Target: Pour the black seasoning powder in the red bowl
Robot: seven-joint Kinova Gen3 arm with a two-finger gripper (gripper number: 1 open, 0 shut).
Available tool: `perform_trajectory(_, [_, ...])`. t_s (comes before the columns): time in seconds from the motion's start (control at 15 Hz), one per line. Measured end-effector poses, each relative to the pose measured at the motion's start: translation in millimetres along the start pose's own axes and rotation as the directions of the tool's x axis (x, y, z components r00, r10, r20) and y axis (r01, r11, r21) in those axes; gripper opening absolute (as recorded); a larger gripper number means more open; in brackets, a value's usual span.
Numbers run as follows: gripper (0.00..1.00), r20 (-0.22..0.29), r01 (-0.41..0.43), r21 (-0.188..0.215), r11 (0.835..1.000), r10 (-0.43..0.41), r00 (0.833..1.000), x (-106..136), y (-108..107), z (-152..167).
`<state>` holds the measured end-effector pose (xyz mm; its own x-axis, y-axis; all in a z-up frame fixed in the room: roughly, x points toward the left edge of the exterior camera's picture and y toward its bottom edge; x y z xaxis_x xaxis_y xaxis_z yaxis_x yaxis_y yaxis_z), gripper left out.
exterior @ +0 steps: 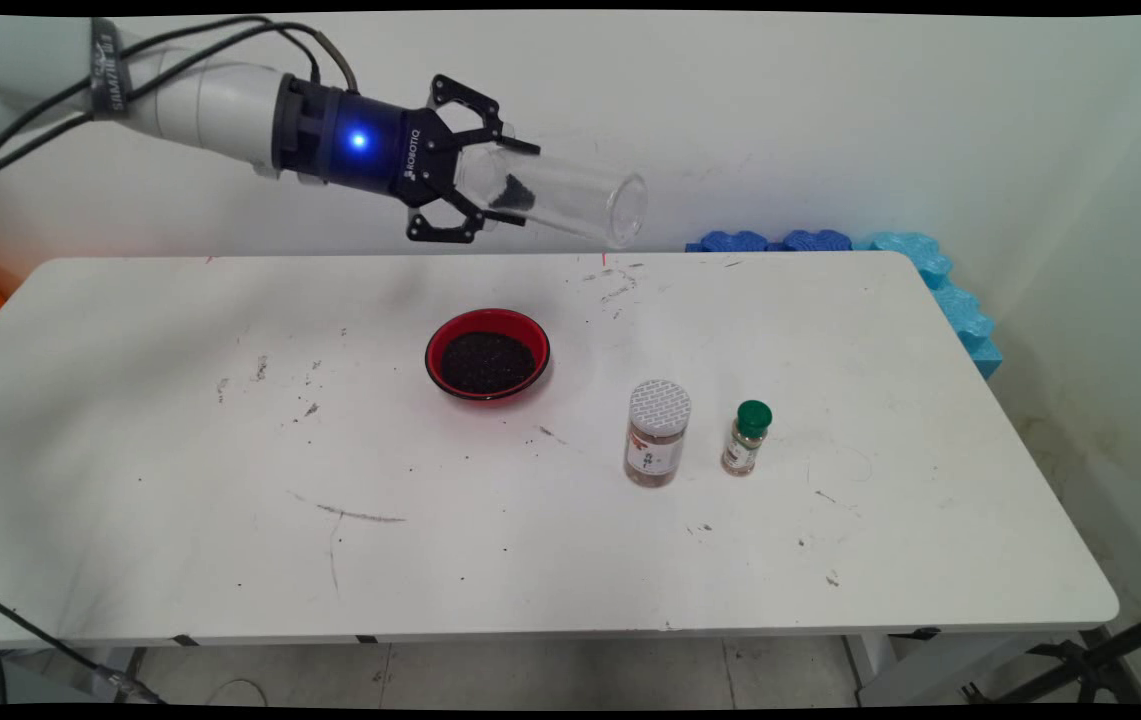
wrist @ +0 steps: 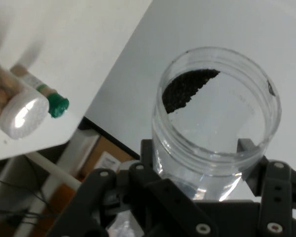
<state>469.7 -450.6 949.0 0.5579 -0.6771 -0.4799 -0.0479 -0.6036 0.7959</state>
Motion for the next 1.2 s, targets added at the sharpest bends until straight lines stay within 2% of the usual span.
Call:
perform_trajectory(0.13, [0.0, -0.002, -0.097, 0.012, 0.995, 0.097, 0.995, -4.0, 2.7, -4.0])
perform_trajectory(0.33, [0.0, -0.001, -0.235, 0.031, 0.971, 0.235, 0.972, -9.3, 6.1, -9.4])
perform_trajectory(0.4, [0.0, 0.0, -0.282, 0.038, 0.959, 0.282, 0.959, -11.4, 7.0, -11.6])
perform_trajectory(0.6, [0.0, 0.013, -0.451, 0.059, 0.891, 0.451, 0.893, -18.1, 8.5, -18.1])
perform_trajectory(0.67, [0.0, 0.014, -0.482, 0.063, 0.874, 0.482, 0.876, -19.4, 9.0, -19.3])
perform_trajectory(0.73, [0.0, 0.016, -0.527, 0.067, 0.847, 0.528, 0.849, -21.2, 9.9, -21.1])
perform_trajectory(0.8, [0.0, 0.019, -0.578, 0.072, 0.813, 0.578, 0.816, -23.6, 10.8, -23.1])
perform_trajectory(0.93, [0.0, 0.034, -0.672, 0.079, 0.737, 0.671, 0.74, -28.8, 12.1, -25.8])
perform_trajectory(1.13, [0.0, 0.071, -0.801, 0.084, 0.593, 0.798, 0.599, -38.4, 13.6, -28.4])
perform_trajectory(1.2, [0.0, 0.083, -0.839, 0.085, 0.538, 0.835, 0.544, -41.9, 14.2, -29.1])
